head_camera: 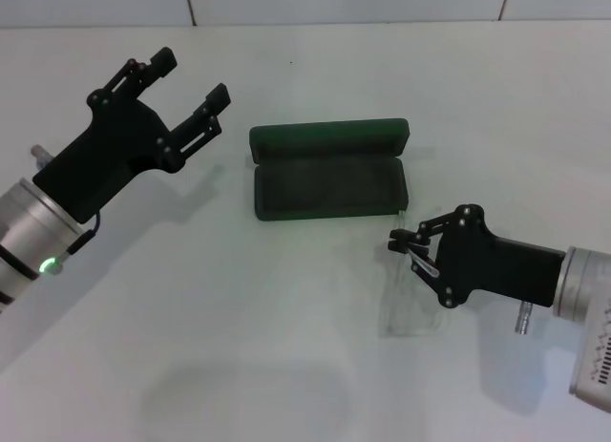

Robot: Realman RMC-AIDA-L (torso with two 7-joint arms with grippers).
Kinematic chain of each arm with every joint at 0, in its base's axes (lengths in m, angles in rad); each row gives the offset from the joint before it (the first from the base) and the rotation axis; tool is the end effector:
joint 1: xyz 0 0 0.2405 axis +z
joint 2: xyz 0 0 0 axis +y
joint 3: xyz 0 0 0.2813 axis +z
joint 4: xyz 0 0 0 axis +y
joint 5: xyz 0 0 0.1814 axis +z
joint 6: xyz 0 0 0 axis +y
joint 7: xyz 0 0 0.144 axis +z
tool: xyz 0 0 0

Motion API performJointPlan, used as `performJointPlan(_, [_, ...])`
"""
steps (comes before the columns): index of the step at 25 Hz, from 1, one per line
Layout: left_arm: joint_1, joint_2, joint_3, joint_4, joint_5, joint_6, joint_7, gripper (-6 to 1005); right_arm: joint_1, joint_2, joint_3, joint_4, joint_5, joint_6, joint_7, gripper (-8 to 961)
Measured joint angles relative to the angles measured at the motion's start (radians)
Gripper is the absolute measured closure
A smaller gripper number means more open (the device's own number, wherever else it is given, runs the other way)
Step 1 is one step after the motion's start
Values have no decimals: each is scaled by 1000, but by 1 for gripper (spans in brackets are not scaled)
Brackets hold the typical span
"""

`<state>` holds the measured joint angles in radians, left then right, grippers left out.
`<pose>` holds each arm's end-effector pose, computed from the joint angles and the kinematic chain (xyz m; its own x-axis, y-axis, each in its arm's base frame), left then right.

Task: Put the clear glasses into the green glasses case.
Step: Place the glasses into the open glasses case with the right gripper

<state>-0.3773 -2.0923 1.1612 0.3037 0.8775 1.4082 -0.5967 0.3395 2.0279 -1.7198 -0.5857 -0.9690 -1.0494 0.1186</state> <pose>-0.2772 0.3026 -0.0193 0.6447 -0.1186 0.7552 0.5192 -0.6572 -0.5464 0.2684 0.2871 -0.0773 0.8440 0.5209 -0.1279 0.3518 -0.7176 -0.6011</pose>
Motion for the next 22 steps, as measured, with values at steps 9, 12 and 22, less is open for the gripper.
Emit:
performJointPlan(9, [-6,1,-2,0,-1,0,0,230,12,-10,-9,-25,26,15,166,917])
performJointPlan(12, [-13,1,-2,0,0,0,0,230,22,-14,-3,-41,-30,18,269,834])
performJointPlan(22, [-19,3,-4,0,4,0,0,231,23,-38,48,-134,-245,12,575,592])
